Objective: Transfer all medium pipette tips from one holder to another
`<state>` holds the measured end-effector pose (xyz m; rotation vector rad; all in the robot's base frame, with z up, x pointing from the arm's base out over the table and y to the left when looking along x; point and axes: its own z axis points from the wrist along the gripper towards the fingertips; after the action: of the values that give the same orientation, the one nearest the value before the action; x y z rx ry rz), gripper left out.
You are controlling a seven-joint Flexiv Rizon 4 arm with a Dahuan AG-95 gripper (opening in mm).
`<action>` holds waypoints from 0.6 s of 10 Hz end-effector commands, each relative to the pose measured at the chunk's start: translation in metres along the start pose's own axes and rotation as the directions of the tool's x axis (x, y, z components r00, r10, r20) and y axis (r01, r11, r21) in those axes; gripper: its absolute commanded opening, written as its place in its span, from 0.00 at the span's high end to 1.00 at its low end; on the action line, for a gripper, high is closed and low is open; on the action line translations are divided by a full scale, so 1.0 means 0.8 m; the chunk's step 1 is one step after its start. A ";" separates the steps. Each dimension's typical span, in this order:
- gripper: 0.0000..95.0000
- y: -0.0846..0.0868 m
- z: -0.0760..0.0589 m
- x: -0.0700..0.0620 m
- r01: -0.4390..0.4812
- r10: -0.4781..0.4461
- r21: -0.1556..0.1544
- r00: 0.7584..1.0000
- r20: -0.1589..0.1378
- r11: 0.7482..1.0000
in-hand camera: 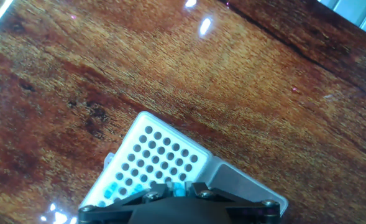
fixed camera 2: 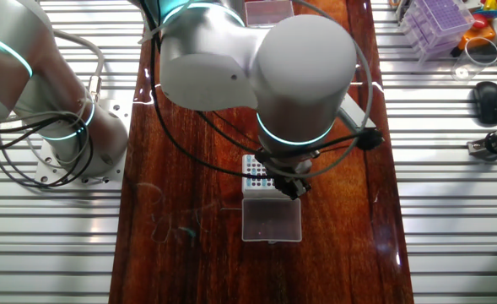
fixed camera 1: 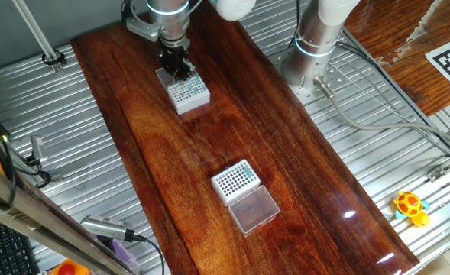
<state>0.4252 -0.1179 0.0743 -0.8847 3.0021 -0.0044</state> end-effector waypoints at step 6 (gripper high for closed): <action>1.00 0.004 -0.047 0.000 0.019 -0.018 -0.020 1.000 0.005 1.000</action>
<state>0.4227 -0.1148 0.1191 -0.9136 2.9963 0.0260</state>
